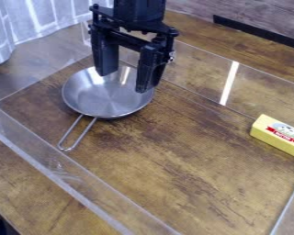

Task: Put the yellow object in the silver pan

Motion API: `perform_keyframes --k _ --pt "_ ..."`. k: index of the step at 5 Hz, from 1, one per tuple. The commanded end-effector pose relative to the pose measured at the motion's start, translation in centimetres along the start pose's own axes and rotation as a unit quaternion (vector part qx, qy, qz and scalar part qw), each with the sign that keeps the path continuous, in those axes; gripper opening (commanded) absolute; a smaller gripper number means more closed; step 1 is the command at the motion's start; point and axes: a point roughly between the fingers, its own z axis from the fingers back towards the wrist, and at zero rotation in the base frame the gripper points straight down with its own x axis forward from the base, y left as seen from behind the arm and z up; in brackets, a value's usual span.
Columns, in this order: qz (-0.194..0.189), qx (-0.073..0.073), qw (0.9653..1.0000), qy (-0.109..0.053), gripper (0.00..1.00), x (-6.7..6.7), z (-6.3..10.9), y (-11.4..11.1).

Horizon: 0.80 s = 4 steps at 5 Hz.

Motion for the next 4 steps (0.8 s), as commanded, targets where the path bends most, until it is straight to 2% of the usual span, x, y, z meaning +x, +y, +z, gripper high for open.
perform_keyframes --k 1,2,3,4 --pt "-0.011 -0.001 0.9999 0.007 1.00 0.2 -0.6 -0.3" --pt "-0.026 -0.002 0.9995 0.015 1.00 0.4 -1.2 -0.6" --pt "-0.062 -0.003 0.9979 0.020 1.00 1.0 -1.7 -1.4" --pt "-0.154 0.000 0.9880 0.015 1.00 2.0 -1.9 -3.6"
